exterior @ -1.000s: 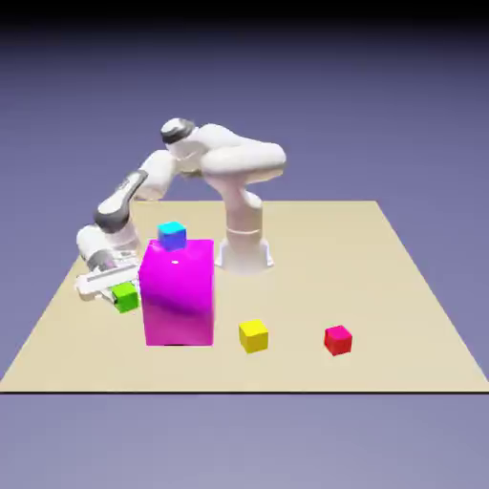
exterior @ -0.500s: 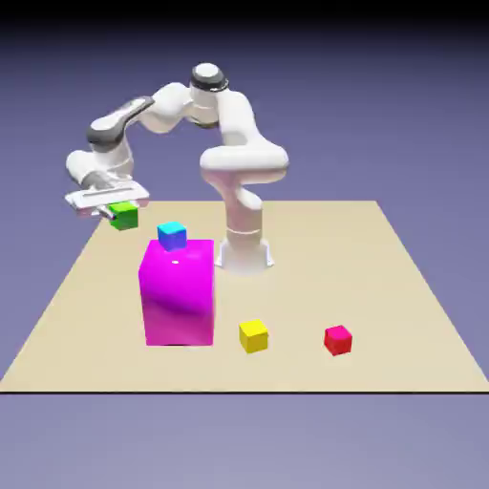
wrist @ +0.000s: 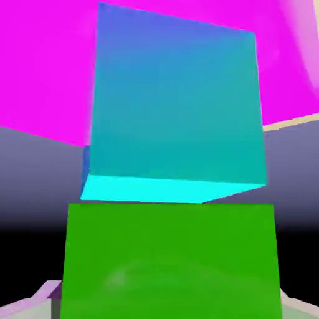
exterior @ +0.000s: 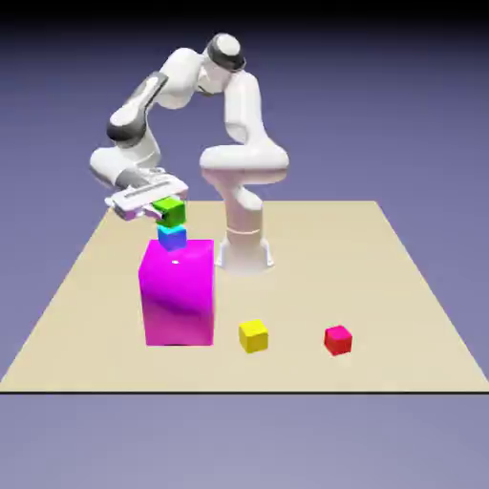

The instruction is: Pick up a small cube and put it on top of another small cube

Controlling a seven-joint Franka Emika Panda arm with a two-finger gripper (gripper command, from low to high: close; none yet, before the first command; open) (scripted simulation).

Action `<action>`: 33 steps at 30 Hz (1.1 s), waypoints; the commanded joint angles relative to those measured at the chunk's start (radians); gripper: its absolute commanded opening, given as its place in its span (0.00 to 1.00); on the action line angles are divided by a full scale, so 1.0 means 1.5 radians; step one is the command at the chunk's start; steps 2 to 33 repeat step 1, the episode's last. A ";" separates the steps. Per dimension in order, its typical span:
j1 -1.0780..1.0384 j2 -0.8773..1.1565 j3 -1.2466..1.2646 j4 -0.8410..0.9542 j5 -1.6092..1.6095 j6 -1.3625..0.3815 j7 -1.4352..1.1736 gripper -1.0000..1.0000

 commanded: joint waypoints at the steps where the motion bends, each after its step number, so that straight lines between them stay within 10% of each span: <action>1: -0.017 -0.004 0.001 0.018 -0.014 -0.029 0.014 1.00; 33: -0.017 -0.004 0.001 0.018 -0.014 -0.029 0.014 1.00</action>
